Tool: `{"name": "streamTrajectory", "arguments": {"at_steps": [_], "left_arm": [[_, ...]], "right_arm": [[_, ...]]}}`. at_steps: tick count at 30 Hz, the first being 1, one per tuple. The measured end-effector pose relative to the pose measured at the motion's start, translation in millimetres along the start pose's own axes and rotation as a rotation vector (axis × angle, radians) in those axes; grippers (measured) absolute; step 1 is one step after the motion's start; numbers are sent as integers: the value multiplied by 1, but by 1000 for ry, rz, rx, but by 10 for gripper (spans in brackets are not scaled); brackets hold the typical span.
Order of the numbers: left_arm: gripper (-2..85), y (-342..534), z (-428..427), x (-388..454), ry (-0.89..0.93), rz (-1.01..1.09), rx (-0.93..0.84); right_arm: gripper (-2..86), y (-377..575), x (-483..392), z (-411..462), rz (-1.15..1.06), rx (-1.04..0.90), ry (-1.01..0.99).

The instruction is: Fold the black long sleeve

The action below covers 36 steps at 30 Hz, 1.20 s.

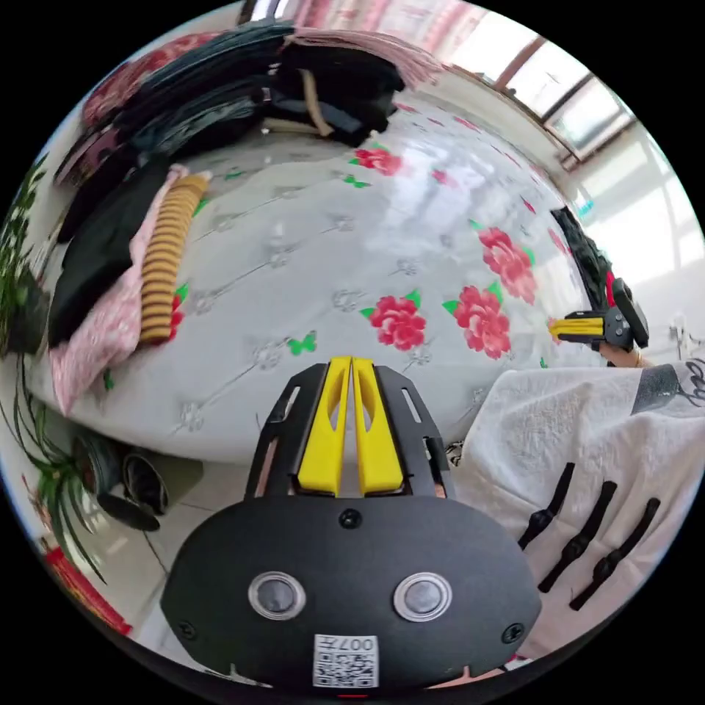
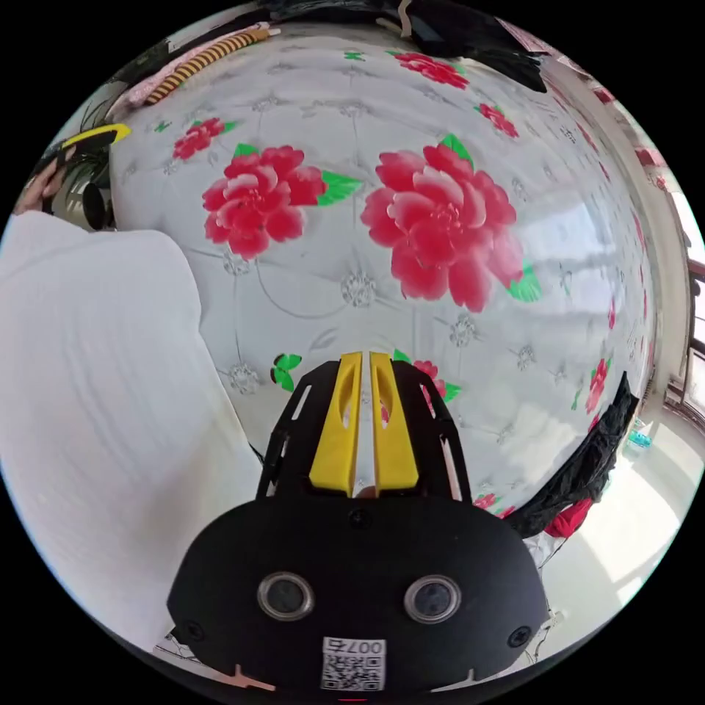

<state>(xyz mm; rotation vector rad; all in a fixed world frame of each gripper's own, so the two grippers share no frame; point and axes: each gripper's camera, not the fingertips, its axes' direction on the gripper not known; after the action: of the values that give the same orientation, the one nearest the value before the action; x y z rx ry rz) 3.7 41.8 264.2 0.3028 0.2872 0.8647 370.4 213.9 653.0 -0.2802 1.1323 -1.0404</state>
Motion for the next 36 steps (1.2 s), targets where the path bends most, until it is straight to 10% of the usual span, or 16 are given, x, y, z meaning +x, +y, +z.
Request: {"name": "streamTrajectory", "arguments": {"at_steps": [11,26,36], "left_arm": [[-10,-96,202,303,-132,474,-378],[-10,-123,287,322,-154,290,-457],[-9,-140,315,303,-138,236,-535]], "right_arm": [[58,55,107,12,328,264,-108],[60,402,599,113,1449,32,-41],[8,310,639,63,1118,153,-124]]}}
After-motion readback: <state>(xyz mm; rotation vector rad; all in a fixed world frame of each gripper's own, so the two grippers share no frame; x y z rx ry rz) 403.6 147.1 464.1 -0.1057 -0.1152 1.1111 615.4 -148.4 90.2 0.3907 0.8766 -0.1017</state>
